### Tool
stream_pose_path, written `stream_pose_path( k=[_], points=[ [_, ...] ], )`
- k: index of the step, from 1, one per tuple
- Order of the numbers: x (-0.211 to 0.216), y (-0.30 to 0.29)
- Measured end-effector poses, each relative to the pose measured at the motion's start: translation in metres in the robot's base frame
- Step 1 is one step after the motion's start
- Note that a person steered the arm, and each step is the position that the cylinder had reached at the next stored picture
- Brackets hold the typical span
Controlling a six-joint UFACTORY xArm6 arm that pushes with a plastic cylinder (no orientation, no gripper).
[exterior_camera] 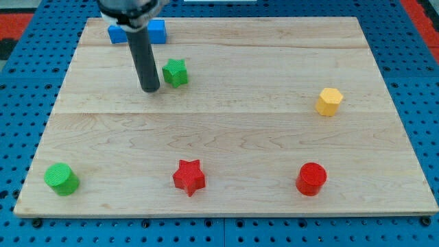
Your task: Push the hexagon parallel to the green star
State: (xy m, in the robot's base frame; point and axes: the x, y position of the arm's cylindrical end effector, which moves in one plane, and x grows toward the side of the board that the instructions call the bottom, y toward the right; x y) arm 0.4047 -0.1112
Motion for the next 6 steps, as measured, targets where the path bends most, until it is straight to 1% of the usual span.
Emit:
stream_pose_path(
  k=[1,2,3,4,5,6],
  points=[
    [0.051,0.061],
    [0.06,0.2],
    [0.036,0.286],
    [-0.001,0.297],
    [0.049,0.306],
    [0.019,0.329]
  ],
)
